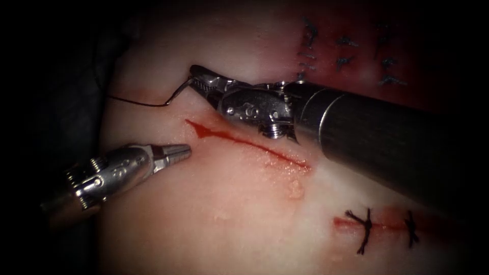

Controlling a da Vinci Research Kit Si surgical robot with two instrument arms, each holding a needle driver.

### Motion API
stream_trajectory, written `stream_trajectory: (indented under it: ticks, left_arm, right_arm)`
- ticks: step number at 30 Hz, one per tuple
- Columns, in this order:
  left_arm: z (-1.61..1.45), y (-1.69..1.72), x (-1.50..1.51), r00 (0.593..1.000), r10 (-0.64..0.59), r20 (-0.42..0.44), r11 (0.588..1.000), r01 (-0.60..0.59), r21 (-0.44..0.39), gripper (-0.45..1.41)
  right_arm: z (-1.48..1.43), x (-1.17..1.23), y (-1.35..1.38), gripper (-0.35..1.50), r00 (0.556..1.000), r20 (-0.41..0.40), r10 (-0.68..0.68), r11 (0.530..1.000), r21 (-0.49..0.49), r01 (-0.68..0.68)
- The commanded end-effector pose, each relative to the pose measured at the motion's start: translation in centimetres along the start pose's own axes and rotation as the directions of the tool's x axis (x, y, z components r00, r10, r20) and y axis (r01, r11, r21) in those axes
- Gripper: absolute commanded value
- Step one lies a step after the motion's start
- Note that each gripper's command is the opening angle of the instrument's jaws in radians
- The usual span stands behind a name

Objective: Wound Closure
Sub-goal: Use the right tool to throw the needle through the top of the incision.

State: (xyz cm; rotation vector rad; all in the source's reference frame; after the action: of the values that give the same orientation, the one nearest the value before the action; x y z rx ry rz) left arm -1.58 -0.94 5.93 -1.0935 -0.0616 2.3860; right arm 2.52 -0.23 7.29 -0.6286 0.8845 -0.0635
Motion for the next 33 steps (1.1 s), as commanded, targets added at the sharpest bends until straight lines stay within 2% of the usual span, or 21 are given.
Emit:
stream_trajectory:
  ticks: [1,9,21,33]
  left_arm:
    - [0.08,-0.04,0.01,1.000,0.002,-0.002,1.000,-0.002,0.000,-0.35]
    - [0.04,-0.08,-0.03,1.000,-0.003,0.002,1.000,0.003,0.002,-0.35]
    - [0.00,-0.11,-0.07,1.000,-0.009,0.010,1.000,0.009,0.006,-0.35]
    - [-0.01,-0.11,-0.07,1.000,-0.009,0.011,1.000,0.009,0.007,-0.35]
  right_arm:
    - [0.06,-0.02,-0.10,-0.35,1.000,-0.004,0.004,1.000,0.002,-0.004]
    - [-0.02,-0.04,-0.35,-0.35,1.000,-0.009,0.013,1.000,0.000,-0.013]
    - [-0.13,-0.24,-0.51,-0.35,0.999,0.024,0.044,0.999,0.011,-0.044]
    - [-0.21,-0.34,-0.65,-0.35,0.997,0.042,0.069,0.997,0.031,-0.070]
